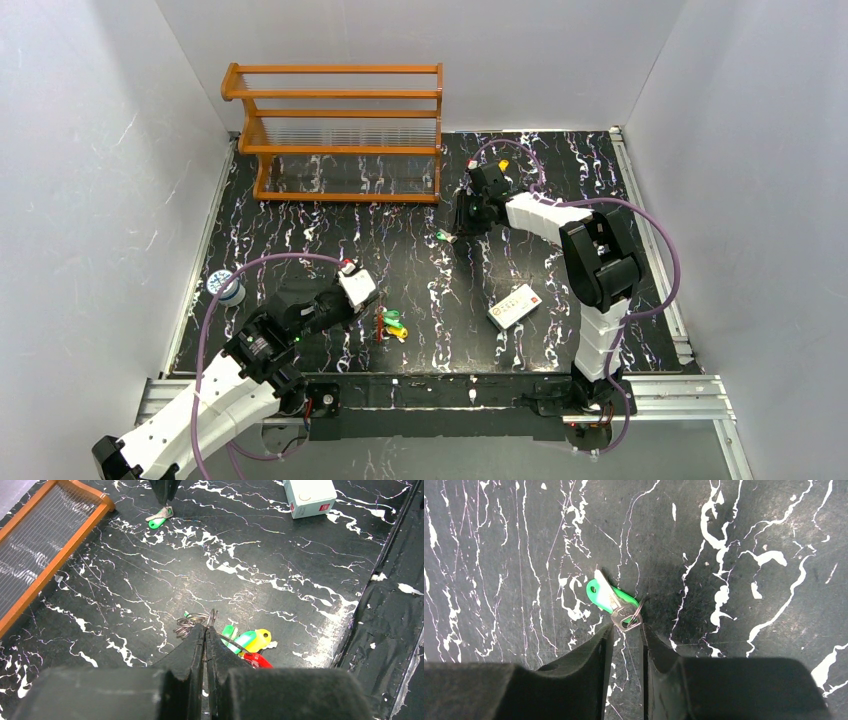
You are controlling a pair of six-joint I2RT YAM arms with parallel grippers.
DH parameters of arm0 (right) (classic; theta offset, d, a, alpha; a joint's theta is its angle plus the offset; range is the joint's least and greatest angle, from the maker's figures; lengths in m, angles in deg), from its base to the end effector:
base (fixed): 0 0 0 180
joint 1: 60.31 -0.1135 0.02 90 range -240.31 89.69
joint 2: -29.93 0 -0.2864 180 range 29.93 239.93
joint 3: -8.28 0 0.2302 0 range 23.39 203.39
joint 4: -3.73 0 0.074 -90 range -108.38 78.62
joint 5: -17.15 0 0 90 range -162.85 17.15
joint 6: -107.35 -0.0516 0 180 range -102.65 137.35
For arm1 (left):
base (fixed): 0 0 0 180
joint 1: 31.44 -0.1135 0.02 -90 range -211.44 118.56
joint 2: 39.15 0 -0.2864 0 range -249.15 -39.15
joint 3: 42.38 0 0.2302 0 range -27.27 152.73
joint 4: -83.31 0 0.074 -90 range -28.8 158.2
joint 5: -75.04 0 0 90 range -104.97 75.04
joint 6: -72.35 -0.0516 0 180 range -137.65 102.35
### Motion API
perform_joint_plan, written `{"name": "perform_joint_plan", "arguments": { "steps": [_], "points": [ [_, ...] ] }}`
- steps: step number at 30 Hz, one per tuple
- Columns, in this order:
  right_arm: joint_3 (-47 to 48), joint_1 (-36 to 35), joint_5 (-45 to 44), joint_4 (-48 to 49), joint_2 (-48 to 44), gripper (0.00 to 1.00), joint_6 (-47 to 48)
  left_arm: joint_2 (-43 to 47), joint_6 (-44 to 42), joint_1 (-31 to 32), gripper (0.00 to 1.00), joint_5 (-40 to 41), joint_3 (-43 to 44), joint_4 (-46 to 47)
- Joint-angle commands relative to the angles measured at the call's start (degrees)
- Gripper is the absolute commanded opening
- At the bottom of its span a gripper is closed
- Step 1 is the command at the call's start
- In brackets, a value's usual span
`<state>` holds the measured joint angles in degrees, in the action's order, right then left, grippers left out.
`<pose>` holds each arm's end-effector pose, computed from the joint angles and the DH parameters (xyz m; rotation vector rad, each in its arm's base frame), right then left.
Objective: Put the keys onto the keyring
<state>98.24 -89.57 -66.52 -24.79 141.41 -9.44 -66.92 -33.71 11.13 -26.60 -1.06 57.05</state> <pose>0.3632 0.2100 0.1995 -0.1050 2.5185 0.5535 0.0753 -0.0833 0.2735 1.0155 1.5071 -0.5118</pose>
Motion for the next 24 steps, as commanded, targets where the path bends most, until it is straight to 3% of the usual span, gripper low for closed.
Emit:
{"name": "perform_joint_plan", "arguments": {
  "steps": [1,12,20,24],
  "points": [
    [1.8,0.3,0.6,2.0,0.6,0.32,0.4,0.5,-0.6,0.3,0.00,-1.4,1.8,0.5],
    [2.2,0.3,-1.6,1.2,0.9,0.23,-0.1,0.4,-0.7,0.3,0.00,-2.6,1.6,1.1],
    [1.2,0.3,-2.6,1.8,-1.3,0.02,1.1,0.5,-0.8,0.3,0.00,-2.5,1.6,1.1],
    [1.0,0.3,-3.0,1.5,-2.6,0.01,1.8,0.6,-0.8,0.3,0.00,-2.4,1.6,1.1]
  ]
}}
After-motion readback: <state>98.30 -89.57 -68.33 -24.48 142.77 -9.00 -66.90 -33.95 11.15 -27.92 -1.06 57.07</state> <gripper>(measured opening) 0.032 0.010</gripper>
